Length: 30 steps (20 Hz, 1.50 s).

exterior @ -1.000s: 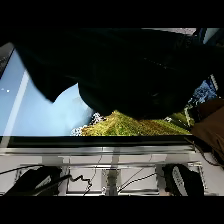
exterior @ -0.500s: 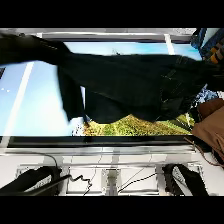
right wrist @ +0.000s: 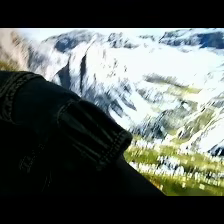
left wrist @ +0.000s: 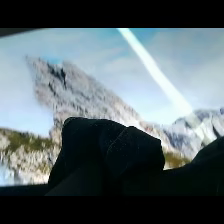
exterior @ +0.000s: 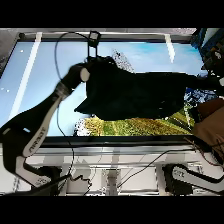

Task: Fold the clothes and pants, and hang the long-sleeved shirts on hangers.

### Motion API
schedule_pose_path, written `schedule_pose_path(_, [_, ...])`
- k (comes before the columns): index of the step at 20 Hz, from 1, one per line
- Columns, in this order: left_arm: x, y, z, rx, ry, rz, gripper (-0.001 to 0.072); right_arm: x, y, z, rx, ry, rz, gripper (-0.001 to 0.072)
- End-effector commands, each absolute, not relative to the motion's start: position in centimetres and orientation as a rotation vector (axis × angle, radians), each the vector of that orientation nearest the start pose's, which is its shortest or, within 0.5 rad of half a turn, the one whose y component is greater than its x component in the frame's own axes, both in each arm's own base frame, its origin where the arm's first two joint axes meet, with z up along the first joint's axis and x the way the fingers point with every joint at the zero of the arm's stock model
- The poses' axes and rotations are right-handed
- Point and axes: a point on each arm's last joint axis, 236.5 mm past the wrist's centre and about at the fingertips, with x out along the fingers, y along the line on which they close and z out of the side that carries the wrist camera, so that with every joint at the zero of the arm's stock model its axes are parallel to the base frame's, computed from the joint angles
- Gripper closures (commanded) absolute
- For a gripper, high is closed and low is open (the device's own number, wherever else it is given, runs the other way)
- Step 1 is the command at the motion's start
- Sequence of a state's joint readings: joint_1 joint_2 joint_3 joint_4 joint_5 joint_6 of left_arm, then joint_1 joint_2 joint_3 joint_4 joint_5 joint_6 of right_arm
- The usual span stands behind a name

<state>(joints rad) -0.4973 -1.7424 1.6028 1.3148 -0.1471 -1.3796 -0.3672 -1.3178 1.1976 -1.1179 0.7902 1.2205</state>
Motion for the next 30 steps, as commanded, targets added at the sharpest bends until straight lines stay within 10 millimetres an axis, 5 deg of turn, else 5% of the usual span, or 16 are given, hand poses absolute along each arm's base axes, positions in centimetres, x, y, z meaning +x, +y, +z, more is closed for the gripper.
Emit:
schedule_pose_path(1, [59.3,-32.8,14.9,-0.054,0.063,-0.476,0.0684,50.4,-13.5,7.6,0.284,0.618,-0.159,0.064])
schedule_pose_path(3, [59.6,-32.2,13.8,-0.049,0.11,-0.472,0.0629,51.1,-14.6,8.9,0.358,0.542,-0.218,0.0639])
schedule_pose_path(4, [59.5,-32.1,13.1,-0.042,0.136,-0.474,0.0397,51.1,-14.6,8.8,0.359,0.544,-0.22,0.0576])
schedule_pose_path(5, [59.4,-32.2,12.6,-0.036,0.161,-0.48,-0.0004,50.8,-14.5,8.5,0.35,0.564,-0.215,0.0312])
schedule_pose_path(6, [59.1,-32.3,12.3,-0.03,0.188,-0.488,0.0001,50.4,-14.2,7.9,0.338,0.599,-0.205,0.0068])
schedule_pose_path(8, [58.0,-32.2,11.6,-0.011,0.276,-0.511,0.0003,48.6,-14.2,6.4,0.302,0.718,-0.19,0.0064])
schedule_pose_path(12, [54.5,-29.8,10.3,0.041,0.528,-0.546,0.0023,42.9,-17.8,4.2,0.453,0.924,-0.277,0.0126])
schedule_pose_path(13, [53.4,-28.6,9.9,0.054,0.602,-0.549,0.0118,41.4,-18.1,3.4,0.515,0.975,-0.289,0.0126])
schedule_pose_path(16, [51.2,-24.8,8.4,0.046,0.783,-0.52,0.0158,39.2,-16.2,0.0,0.645,1.137,-0.232,0.0092])
schedule_pose_path(21, [49.5,-19.7,6.2,-0.031,0.98,-0.436,0.0158,41.0,-14.4,-6.3,0.777,1.217,-0.191,0.0091])
schedule_pose_path(27, [47.6,-12.1,10.3,-0.087,0.992,-0.332,0.0158,45.3,-13.6,-10.8,0.913,1.109,-0.118,0.0103])
schedule_pose_path(30, [45.3,-7.5,9.2,-0.139,1.024,-0.242,0.0158,45.5,-13.9,-11.0,0.876,1.097,-0.11,0.0274])
